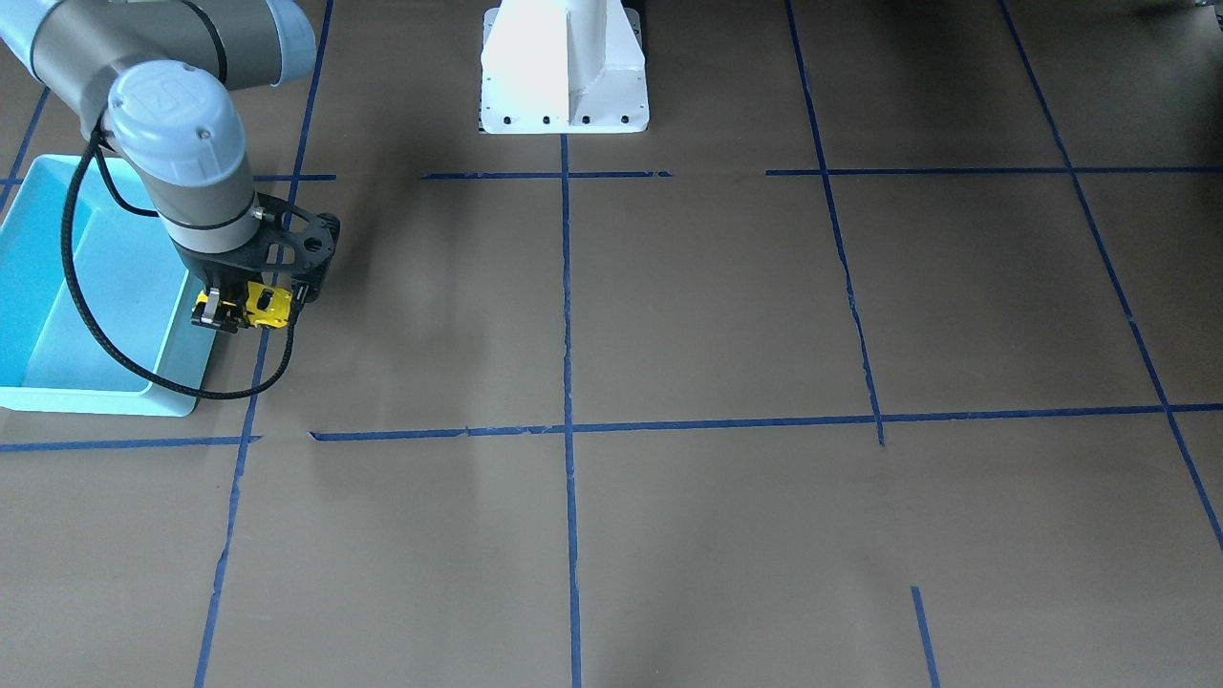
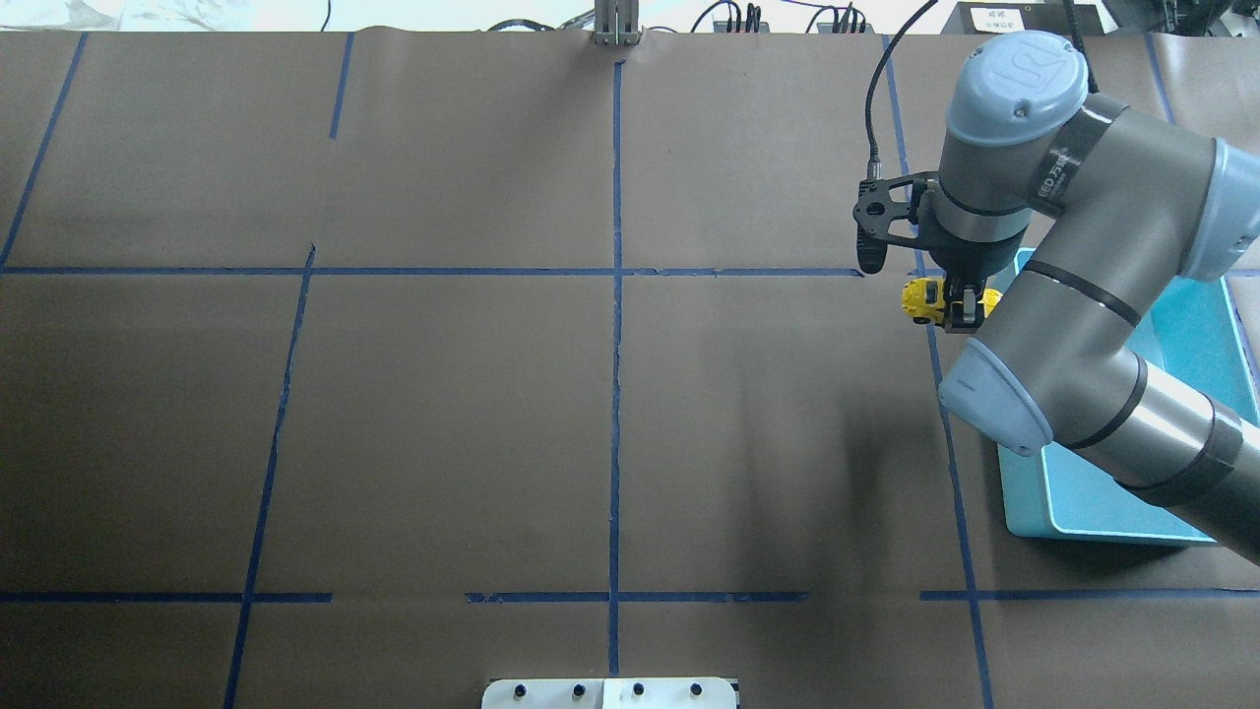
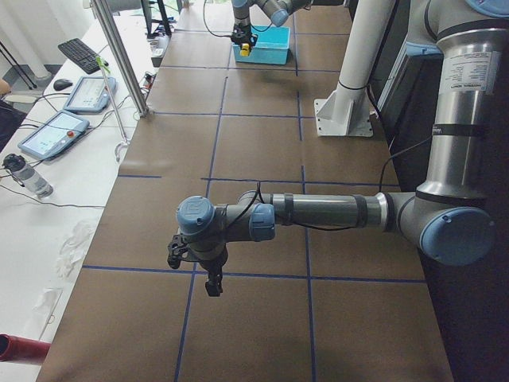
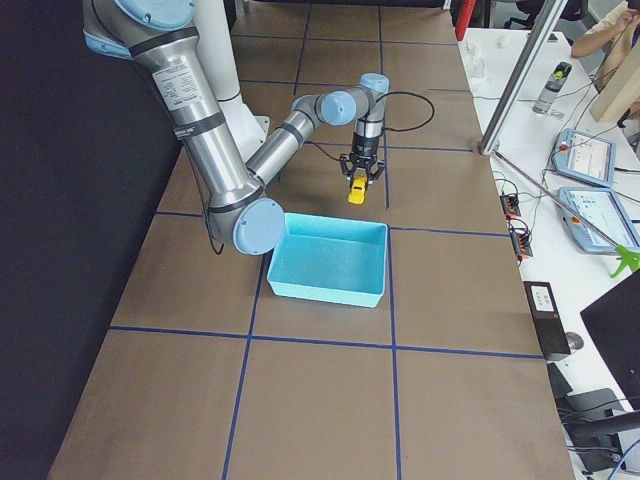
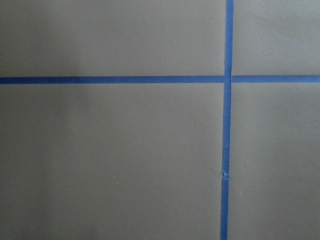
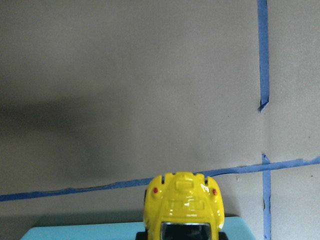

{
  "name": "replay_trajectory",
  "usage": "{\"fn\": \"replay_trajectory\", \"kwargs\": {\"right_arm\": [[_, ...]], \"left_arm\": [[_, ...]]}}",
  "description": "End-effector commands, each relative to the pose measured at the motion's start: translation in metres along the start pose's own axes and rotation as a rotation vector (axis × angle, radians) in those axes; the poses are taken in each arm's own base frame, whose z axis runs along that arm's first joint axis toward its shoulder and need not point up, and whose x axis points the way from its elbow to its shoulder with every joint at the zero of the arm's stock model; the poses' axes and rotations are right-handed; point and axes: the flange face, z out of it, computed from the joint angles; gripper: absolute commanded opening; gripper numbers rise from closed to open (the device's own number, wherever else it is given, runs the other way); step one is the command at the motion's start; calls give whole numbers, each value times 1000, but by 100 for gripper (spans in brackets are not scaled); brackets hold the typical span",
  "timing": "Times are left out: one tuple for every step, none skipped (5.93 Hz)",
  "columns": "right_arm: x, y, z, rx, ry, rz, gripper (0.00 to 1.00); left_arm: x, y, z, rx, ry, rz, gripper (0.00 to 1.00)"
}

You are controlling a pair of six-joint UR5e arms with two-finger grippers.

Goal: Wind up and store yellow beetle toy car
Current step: 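Carry the car over the light-blue bin, lower it and open the right gripper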

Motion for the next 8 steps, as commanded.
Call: {"fn": "replay_trajectory", "kwargs": {"right_arm": [[-29, 64, 23, -38, -14, -91, 28], [-39, 101, 52, -11, 8, -116, 28], [-48, 127, 77, -8, 9, -131, 28], [-49, 140, 83, -13, 6, -155, 28], [-43, 150, 82, -18, 9, -172, 28], [-41, 153, 97, -38, -8, -167, 28], [-36, 153, 112, -43, -13, -164, 28], [-31, 151, 125, -55, -26, -159, 28]], "left_arm": [[5, -3, -6, 14, 1, 12, 100], [5, -5, -6, 20, -6, 22, 100], [5, -5, -6, 20, -6, 71, 100], [4, -5, -5, 18, -6, 96, 100], [2, -5, -4, 14, -6, 95, 100], [3, -5, -4, 17, -5, 97, 100], [3, -4, -4, 17, -3, 97, 100], [4, -4, -4, 18, 1, 97, 100]]}}
